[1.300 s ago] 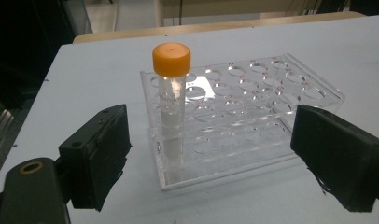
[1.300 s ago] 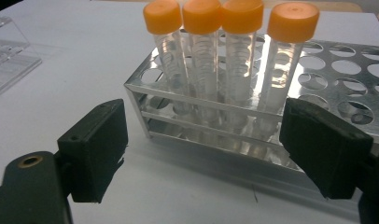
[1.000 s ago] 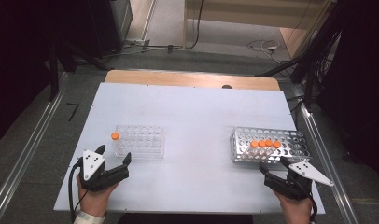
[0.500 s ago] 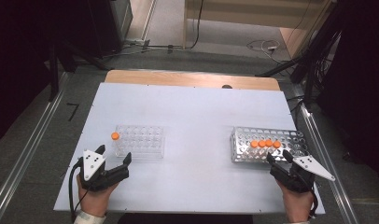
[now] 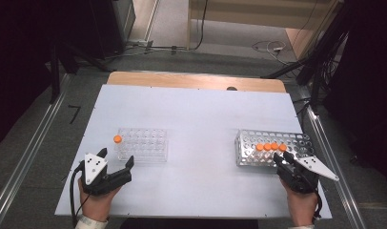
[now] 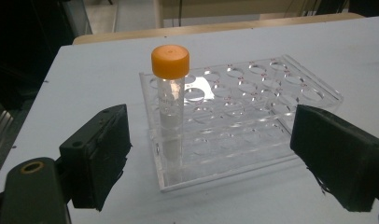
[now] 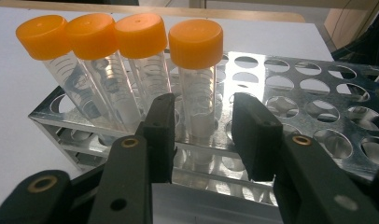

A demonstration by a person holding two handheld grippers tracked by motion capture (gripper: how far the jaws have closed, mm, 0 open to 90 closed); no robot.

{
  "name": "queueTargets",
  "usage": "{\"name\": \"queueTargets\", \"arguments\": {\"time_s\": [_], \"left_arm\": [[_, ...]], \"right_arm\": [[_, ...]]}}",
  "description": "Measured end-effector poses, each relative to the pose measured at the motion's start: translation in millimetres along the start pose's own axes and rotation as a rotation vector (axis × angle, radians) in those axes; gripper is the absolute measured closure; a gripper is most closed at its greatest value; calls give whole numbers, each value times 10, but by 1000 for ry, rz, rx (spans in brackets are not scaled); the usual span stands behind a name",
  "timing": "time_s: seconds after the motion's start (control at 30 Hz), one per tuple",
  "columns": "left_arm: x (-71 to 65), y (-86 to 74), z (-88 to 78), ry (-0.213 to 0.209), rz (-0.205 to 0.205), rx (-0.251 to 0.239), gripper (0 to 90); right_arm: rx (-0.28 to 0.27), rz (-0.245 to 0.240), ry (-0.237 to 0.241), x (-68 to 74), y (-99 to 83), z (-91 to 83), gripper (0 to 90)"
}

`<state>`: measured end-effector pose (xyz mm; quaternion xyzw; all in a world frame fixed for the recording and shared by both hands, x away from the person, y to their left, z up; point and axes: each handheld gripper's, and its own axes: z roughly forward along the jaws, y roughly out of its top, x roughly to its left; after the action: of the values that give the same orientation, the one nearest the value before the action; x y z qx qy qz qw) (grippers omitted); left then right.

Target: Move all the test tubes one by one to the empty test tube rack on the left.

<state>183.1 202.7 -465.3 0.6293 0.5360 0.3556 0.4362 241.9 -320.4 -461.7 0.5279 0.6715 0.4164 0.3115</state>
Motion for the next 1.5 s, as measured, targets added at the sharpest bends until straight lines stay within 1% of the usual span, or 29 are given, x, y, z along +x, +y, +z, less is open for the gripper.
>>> {"name": "queueTargets", "arguments": {"time_s": [0.2, 0.37, 0.53, 0.7, 0.9, 1.3, 1.5], "left_arm": [[0, 1, -1, 0, 0, 0, 125], [-2, 2, -2, 0, -1, -1, 125], [-3, 3, -6, -1, -1, -2, 128], [-4, 3, -6, 0, 0, -2, 128], [-5, 2, -5, 0, 0, -2, 128], [-6, 1, -3, 0, 0, -2, 128], [-9, 2, -4, -1, 1, -3, 128]], "right_arm": [[0, -3, -4, 6, 4, 18, 661], [3, -5, 4, 17, 6, 38, 684], [8, -4, 0, 22, 5, 53, 706], [0, -2, -5, 9, 8, 46, 717], [-32, 4, -10, -3, 32, 1, 722], [-101, 7, -26, 20, 103, -101, 726], [-137, 12, -29, 28, 142, -177, 725]]}}
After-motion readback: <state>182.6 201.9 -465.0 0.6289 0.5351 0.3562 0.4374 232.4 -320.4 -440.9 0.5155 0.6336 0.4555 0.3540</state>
